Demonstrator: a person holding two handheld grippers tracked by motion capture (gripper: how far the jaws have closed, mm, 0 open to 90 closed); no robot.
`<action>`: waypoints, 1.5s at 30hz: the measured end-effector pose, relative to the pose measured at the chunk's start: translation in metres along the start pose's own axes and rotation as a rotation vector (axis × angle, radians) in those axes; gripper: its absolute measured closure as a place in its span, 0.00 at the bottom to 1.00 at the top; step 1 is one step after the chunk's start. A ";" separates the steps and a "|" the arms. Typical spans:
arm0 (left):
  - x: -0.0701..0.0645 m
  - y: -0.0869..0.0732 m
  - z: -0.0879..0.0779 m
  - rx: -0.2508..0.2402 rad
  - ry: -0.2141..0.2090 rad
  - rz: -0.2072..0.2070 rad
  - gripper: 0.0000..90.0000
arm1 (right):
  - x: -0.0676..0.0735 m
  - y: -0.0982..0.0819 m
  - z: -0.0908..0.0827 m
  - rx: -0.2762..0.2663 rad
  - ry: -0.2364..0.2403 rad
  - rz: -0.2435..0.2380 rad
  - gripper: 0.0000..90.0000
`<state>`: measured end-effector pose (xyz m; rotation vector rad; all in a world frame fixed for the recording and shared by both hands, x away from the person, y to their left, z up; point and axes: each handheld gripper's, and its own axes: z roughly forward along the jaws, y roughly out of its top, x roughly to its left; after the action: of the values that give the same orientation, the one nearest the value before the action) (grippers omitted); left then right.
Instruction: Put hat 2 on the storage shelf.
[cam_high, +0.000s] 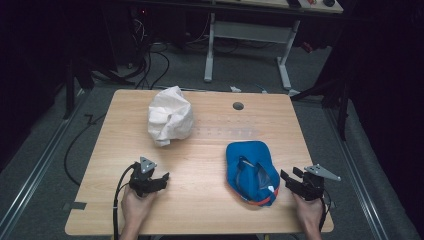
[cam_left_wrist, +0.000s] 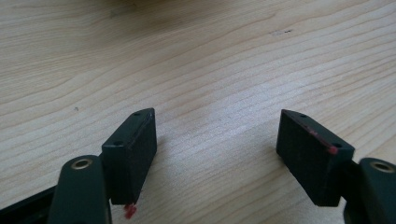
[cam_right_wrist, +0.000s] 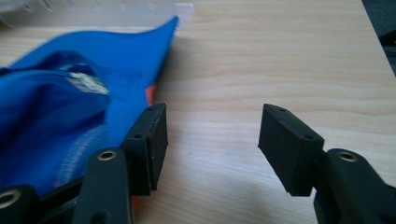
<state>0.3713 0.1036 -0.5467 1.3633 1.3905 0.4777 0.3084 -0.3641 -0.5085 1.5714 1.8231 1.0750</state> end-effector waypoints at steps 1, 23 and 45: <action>0.000 0.000 0.000 0.000 0.000 -0.001 0.32 | 0.005 0.003 -0.002 -0.014 0.019 -0.008 0.44; 0.000 0.000 0.000 0.000 0.001 0.001 0.32 | 0.029 0.013 0.044 0.091 0.114 -0.101 0.45; 0.000 -0.001 -0.001 0.003 0.001 0.004 0.32 | 0.029 0.011 0.055 0.123 0.138 -0.108 0.94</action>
<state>0.3704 0.1033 -0.5467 1.3691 1.3897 0.4792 0.3517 -0.3228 -0.5270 1.4790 2.0765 1.0624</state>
